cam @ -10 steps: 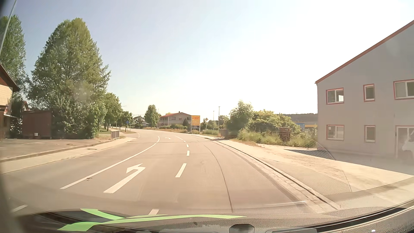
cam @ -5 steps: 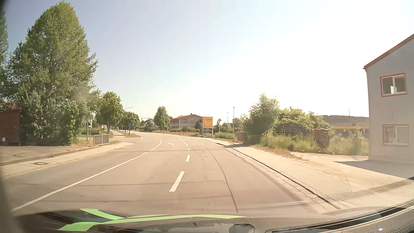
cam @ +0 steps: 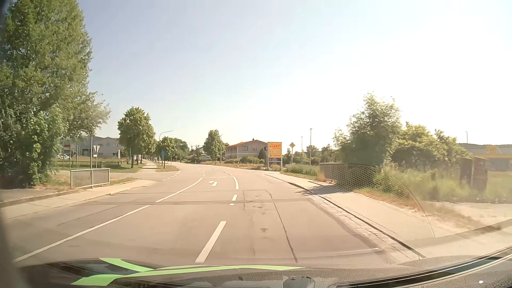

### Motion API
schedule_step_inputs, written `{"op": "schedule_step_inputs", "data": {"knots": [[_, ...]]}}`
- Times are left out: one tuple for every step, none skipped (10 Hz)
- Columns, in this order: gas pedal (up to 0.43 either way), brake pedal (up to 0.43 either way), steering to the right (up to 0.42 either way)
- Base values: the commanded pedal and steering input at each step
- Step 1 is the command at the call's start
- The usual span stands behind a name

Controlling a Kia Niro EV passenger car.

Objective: Follow the waypoints while adhering to traffic rules and regulations

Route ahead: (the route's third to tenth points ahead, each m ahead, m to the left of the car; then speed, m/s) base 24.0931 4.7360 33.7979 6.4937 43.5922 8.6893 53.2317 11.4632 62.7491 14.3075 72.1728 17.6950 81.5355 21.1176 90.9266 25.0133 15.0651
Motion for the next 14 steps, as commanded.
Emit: {"op": "schedule_step_inputs", "data": {"knots": [[0.138,0.0,-0.038],[0.118,0.0,-0.037],[0.118,0.0,-0.037],[0.118,0.0,-0.037],[0.13,0.0,-0.036],[0.157,0.0,-0.036],[0.177,0.0,-0.035],[0.197,0.0,-0.033],[0.197,0.0,-0.031],[0.197,0.0,-0.03],[0.189,0.0,-0.03],[0.177,0.0,-0.03],[0.177,0.0,-0.03],[0.177,0.0,-0.03]]}}
